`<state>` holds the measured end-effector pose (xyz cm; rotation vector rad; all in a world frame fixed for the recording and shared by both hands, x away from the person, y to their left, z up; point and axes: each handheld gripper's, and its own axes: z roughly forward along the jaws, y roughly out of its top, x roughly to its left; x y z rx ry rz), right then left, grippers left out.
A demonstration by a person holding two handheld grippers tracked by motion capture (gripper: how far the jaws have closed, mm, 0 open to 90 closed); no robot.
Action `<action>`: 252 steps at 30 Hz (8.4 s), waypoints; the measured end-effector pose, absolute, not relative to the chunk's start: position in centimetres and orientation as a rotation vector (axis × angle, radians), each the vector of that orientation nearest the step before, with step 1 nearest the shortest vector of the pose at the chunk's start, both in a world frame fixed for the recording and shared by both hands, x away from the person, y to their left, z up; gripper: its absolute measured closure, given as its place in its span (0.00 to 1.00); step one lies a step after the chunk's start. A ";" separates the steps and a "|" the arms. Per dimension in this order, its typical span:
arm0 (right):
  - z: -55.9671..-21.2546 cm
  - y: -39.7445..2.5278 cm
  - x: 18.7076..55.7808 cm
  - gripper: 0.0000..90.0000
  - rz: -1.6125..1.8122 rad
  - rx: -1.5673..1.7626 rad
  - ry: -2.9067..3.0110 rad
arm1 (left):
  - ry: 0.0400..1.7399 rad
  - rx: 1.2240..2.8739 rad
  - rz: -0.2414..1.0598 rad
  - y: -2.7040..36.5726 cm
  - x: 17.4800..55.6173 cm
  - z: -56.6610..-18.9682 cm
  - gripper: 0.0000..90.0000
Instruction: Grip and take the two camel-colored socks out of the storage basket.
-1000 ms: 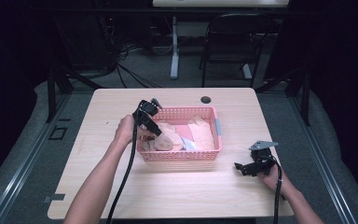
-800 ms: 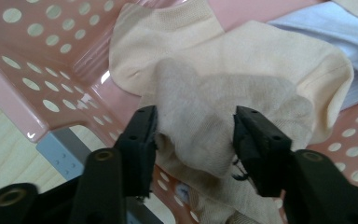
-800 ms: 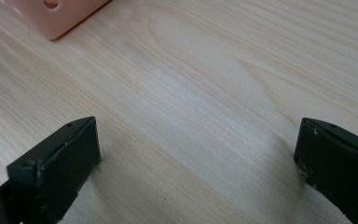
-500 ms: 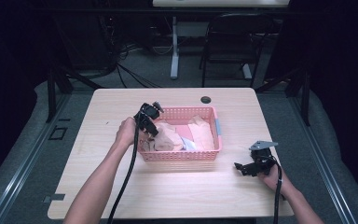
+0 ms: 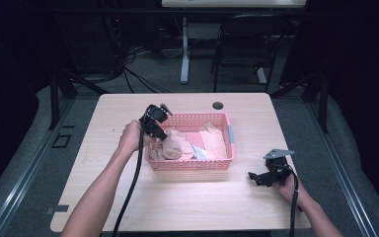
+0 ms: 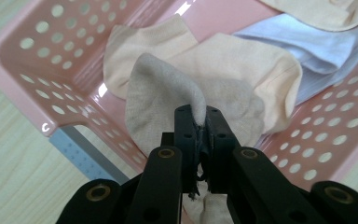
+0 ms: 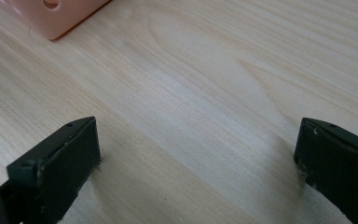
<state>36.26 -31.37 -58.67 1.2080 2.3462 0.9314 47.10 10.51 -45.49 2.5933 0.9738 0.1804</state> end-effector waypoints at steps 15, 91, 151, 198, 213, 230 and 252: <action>-58.7 -31.4 36.3 0.00 0.933 1.210 2.345 | 0.923 2.595 0.204 10.3 46.9 -41.5 0.95; -58.7 -31.3 36.2 0.00 0.937 1.212 2.348 | 1.199 2.402 0.331 25.1 44.9 -33.9 0.95; -58.7 -31.3 36.1 0.00 0.940 1.211 2.347 | 1.562 2.345 0.106 31.9 45.3 -51.1 0.95; -58.7 -31.3 36.1 0.00 0.938 1.210 2.348 | 1.427 2.209 0.230 30.1 43.9 -44.8 0.00; -58.7 -31.3 36.1 0.00 0.940 1.211 2.343 | 1.241 2.288 0.234 24.7 44.5 -42.1 0.01; -58.7 -31.3 36.1 0.00 0.940 1.208 2.347 | 1.092 2.388 0.211 18.4 45.3 -42.1 0.00; -58.7 -31.3 36.0 0.00 0.937 1.207 2.345 | 0.966 2.534 0.158 12.1 45.4 -45.5 0.03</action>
